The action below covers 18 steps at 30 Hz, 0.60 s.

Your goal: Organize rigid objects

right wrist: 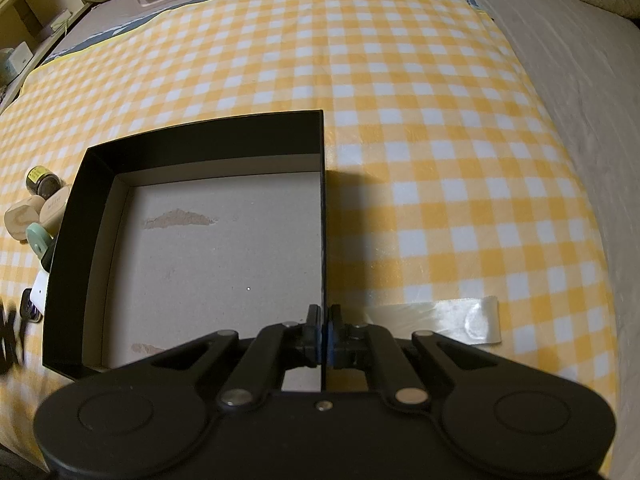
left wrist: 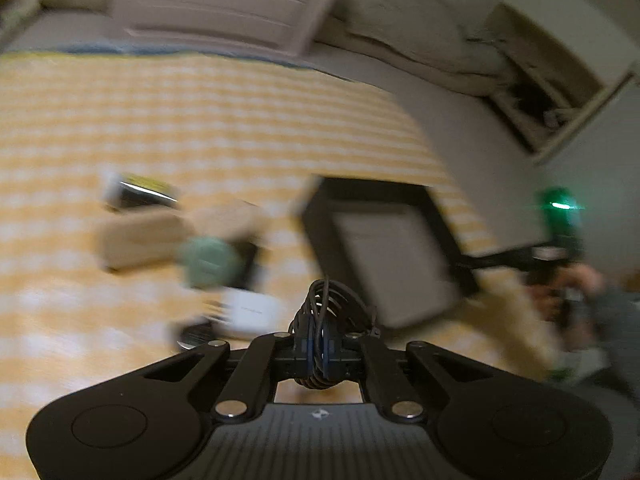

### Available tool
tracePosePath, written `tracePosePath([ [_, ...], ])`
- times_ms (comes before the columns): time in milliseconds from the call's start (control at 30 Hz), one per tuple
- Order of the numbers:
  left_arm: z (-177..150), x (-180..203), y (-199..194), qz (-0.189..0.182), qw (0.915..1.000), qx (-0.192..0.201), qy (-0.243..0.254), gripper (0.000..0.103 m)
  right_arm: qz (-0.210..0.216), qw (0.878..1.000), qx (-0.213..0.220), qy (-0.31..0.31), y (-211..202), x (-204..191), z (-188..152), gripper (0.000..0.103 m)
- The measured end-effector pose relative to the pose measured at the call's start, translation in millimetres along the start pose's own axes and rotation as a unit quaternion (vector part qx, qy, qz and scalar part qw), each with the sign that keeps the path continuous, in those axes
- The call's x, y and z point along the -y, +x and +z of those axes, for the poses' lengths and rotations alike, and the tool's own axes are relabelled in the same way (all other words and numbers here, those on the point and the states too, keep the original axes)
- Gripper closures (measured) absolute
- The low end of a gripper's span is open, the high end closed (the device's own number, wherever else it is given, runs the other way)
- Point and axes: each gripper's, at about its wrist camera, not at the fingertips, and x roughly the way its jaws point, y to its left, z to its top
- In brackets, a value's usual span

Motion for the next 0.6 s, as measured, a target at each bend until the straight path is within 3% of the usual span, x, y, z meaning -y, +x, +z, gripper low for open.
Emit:
tracePosePath([
  [100, -12.3, 19.7, 16.3, -0.052, 0.9979, -0.038, -0.002, 0.100, 0.001, 1.000, 0.000, 0.000, 0.0, -0.1, 0.2, 0.099],
  [167, -18.4, 24.6, 33.9, -0.049, 0.9964, -0.069, 0.005, 0.099, 0.000, 1.000, 0.000, 0.000, -0.4, 1.6, 0.2, 0.099],
  [233, -24.1, 22.8, 47.1, -0.016, 0.9954, -0.093, 0.015, 0.098, 0.000, 1.000, 0.000, 0.000, -0.3, 1.8, 0.2, 0.099],
  [367, -23.7, 6.6, 40.4, 0.030, 0.9956, -0.088, 0.011, 0.088, 0.001, 1.000, -0.001, 0.001, -1.4, 1.6, 0.4, 0.099],
  [433, -22.1, 0.0, 34.5, 0.079, 0.9933, -0.079, 0.028, 0.080, 0.001, 1.000, -0.001, 0.000, -1.7, -0.5, 0.2, 0.099],
  [500, -21.1, -7.9, 28.5, 0.130, 0.9880, -0.072, 0.042, 0.062, 0.000, 1.000, 0.000, -0.001, -1.4, 1.8, 0.1, 0.099],
  [600, -16.3, -23.7, 18.8, 0.142, 0.9878, -0.062, 0.014, 0.055, 0.000, 1.000, 0.000, -0.001, 0.4, 1.1, 0.0, 0.099],
])
